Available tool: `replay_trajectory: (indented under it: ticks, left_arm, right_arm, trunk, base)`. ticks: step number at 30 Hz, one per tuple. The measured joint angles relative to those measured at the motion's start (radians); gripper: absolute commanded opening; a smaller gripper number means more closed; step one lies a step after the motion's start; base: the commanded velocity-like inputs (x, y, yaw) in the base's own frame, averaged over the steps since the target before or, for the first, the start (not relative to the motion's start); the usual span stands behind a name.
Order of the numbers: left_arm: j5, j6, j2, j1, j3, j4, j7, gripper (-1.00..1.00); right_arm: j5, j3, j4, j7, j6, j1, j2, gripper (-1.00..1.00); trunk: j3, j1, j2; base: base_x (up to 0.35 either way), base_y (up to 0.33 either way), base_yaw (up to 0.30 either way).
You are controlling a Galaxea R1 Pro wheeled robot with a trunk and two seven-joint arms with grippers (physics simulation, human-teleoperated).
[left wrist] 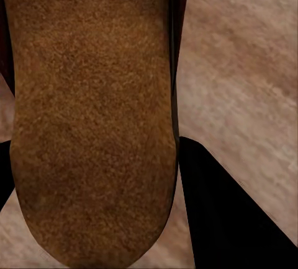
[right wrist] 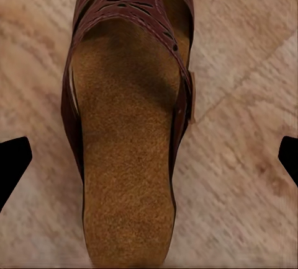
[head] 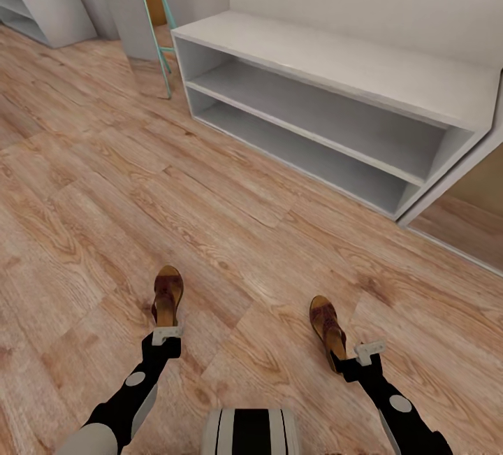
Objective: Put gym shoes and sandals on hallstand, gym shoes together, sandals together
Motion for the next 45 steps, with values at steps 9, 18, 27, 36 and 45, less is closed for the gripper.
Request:
replay_trajectory:
  ticks: [9, 18, 27, 36, 45]
  left_arm:
    - [0.000, 0.020, 0.000, 0.043, -0.021, -0.259, -0.021, -1.00]
    - [0.006, 0.196, -0.003, 0.069, -0.069, -0.488, -0.030, -1.00]
    - [0.007, 0.203, -0.009, 0.069, -0.086, -0.503, -0.029, -1.00]
    - [0.007, 0.202, -0.012, 0.069, -0.087, -0.504, -0.029, -1.00]
    - [0.007, 0.195, -0.012, 0.069, -0.088, -0.504, -0.029, -1.00]
  right_arm:
    - [-0.001, 0.000, 0.000, 0.000, 0.000, 0.000, 0.000, 1.00]
    - [-0.001, 0.000, 0.000, -0.001, 0.000, 0.000, 0.000, 1.00]
    - [-0.003, 0.000, -0.001, -0.001, 0.000, 0.000, 0.000, 1.00]
    - [-0.003, 0.000, -0.001, -0.002, 0.000, 0.000, -0.001, 1.00]
    - [-0.004, -0.001, -0.002, -0.002, 0.000, 0.000, -0.002, 1.00]
  trunk:
    - [-0.007, 0.000, 0.000]
    - [-0.028, 0.002, -0.001]
    - [-0.076, 0.006, -0.003]
    - [-0.125, 0.010, -0.005]
    - [-0.157, 0.013, -0.007]
  base:
    - [0.000, 0.000, 0.000]
    - [0.000, 0.000, 0.000]
    - [0.000, 0.000, 0.000]
    - [0.000, 0.000, 0.000]
    - [0.000, 0.000, 0.000]
